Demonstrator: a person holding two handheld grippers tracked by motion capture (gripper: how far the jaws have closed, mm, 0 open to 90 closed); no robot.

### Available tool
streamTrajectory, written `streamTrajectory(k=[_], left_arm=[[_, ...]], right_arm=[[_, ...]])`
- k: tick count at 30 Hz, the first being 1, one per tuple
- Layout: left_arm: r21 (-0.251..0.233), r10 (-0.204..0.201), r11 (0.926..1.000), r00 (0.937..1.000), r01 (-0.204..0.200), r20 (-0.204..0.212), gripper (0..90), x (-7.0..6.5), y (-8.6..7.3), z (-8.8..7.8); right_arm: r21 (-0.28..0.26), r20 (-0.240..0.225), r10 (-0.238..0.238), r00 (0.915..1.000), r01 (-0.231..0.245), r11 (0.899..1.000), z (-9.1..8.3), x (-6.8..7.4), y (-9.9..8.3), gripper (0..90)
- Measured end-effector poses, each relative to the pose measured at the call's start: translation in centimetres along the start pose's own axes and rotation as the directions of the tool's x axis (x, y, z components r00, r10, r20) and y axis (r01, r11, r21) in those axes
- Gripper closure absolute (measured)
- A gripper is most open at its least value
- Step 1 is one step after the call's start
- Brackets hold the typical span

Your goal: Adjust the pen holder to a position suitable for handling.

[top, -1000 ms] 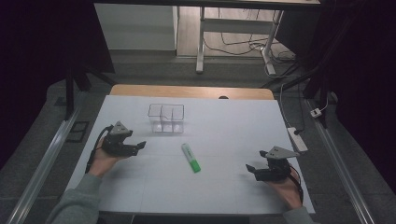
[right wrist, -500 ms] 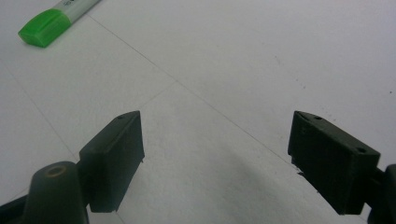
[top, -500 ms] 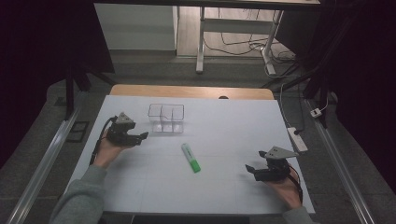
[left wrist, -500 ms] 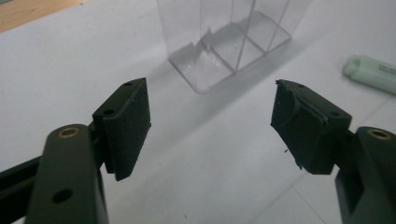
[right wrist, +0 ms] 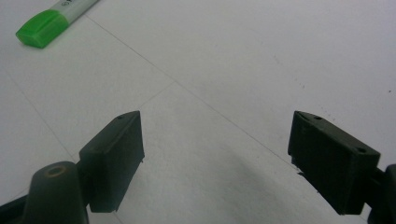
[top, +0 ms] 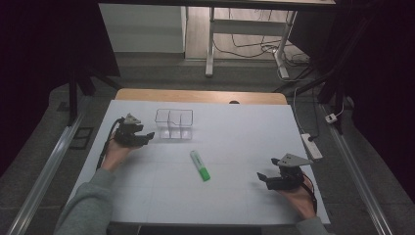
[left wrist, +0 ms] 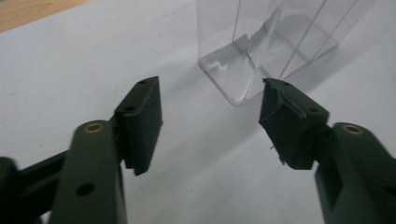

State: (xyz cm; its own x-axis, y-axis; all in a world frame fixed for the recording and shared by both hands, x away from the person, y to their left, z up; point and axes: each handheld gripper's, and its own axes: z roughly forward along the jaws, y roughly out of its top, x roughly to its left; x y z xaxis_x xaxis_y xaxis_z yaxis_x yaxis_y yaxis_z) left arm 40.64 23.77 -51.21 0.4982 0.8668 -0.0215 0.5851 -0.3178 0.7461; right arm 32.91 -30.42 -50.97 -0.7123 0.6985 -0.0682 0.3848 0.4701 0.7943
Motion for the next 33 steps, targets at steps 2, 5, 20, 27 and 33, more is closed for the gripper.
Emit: streamTrajectory(k=[2, 5, 20, 27, 33], left_arm=[[-0.004, 0.004, 1.0000, 1.0000, -0.004, -0.004, 44.0, 0.1, 0.1, 0.4], [-0.023, -0.012, 0.9997, 0.9999, 0.012, -0.002, 52.3, 0.3, 0.2, 0.9], [-0.050, -0.021, 0.9985, 0.9987, 0.023, 0.047, 89.0, 1.2, 0.4, 2.6], [-0.050, -0.010, 0.9986, 0.9982, 0.013, 0.059, 89.0, 0.8, 0.8, 3.2], [-0.047, -0.005, 0.9989, 0.9981, 0.008, 0.061, 88.9, 0.6, 1.1, 3.4]], right_arm=[[0.002, -0.003, -0.003, 1.0000, 0.003, 1.000, 0.0, 0.0, 0.0, 17.7], [0.004, -0.003, -0.004, 1.0000, 0.004, 1.000, 0.1, 0.0, 0.0, 17.7], [0.008, -0.002, -0.006, 1.0000, 0.006, 1.000, 0.1, 0.1, 0.0, 18.0], [0.018, -0.006, -0.014, 0.9999, 0.014, 1.000, 0.2, 0.1, 0.0, 18.1], [0.024, -0.004, -0.013, 0.9999, 0.013, 1.000, 0.2, 0.1, -0.1, 18.1]])
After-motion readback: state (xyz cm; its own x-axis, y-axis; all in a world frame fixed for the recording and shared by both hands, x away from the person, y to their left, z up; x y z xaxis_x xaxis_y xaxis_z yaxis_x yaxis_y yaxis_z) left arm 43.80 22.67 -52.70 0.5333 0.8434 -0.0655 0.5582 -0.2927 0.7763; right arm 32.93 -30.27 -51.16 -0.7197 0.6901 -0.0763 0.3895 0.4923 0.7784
